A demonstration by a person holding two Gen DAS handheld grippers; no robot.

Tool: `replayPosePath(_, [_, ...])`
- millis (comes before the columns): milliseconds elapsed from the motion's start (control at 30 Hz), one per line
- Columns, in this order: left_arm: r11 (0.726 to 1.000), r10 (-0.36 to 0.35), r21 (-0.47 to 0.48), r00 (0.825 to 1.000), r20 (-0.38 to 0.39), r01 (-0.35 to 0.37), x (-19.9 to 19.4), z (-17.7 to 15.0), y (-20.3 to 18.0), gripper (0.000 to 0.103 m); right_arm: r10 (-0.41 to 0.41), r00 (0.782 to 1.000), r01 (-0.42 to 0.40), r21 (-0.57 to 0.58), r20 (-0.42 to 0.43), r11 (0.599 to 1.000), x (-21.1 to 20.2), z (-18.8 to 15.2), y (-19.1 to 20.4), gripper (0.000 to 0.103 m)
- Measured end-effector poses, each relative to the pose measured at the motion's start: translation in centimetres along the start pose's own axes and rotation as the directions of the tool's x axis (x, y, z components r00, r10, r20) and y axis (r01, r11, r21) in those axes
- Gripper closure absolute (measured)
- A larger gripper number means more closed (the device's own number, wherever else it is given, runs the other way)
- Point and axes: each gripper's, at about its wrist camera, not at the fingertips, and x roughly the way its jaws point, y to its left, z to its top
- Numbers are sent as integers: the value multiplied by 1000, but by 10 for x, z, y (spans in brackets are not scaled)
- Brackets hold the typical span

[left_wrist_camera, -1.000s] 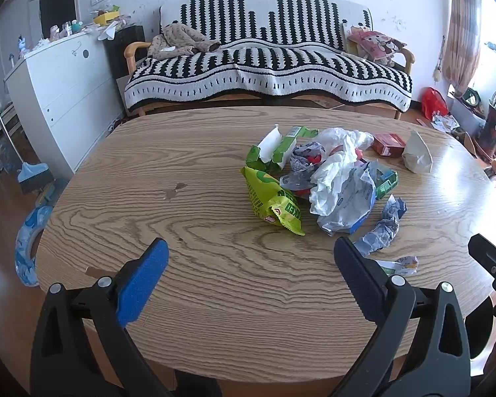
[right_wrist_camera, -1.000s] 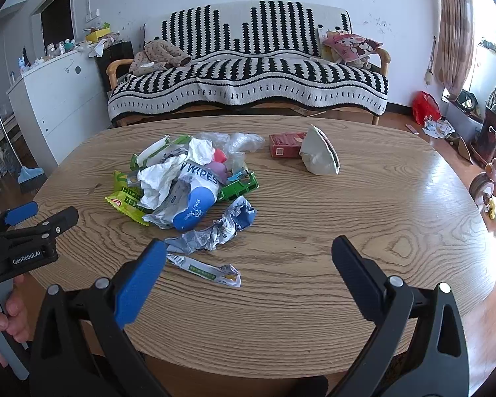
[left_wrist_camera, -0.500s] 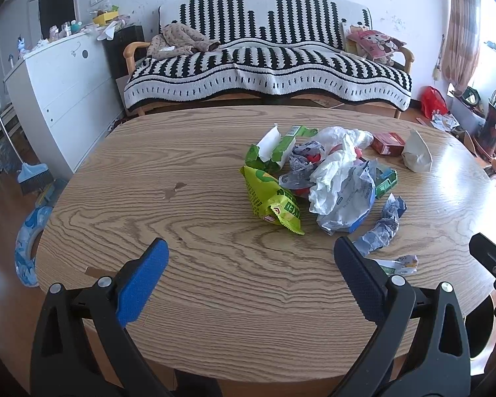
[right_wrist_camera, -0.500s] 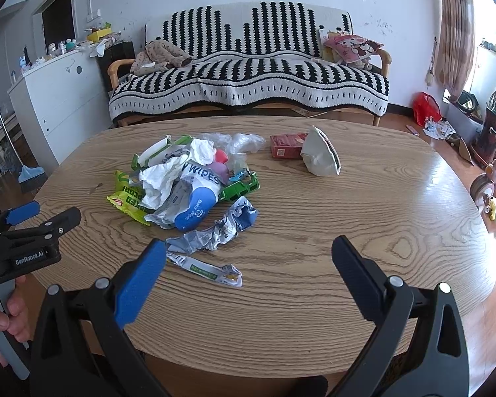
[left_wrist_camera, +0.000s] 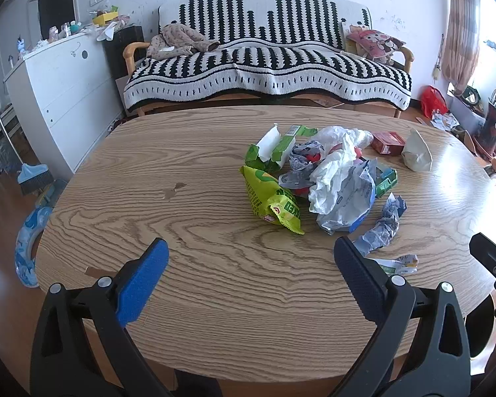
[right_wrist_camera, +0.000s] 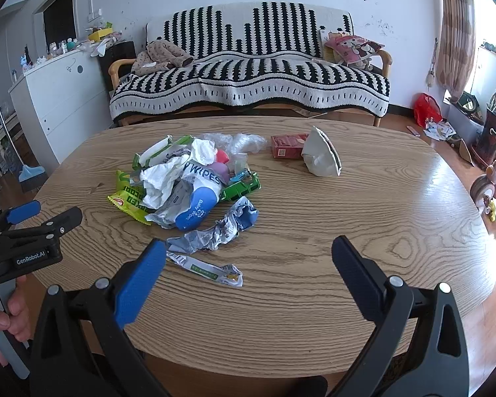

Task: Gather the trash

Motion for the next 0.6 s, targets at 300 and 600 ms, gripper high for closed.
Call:
replayPosePath(300, [1000, 1, 2, 1000, 0, -1, 0, 0, 0, 5, -1, 1000, 1, 0, 0, 1000, 0, 0, 0, 6])
replayPosePath(600, [1000, 0, 0, 1000, -3, 0, 0, -1, 0, 5, -1, 1000, 1, 1, -1, 1000, -1, 0, 0, 6])
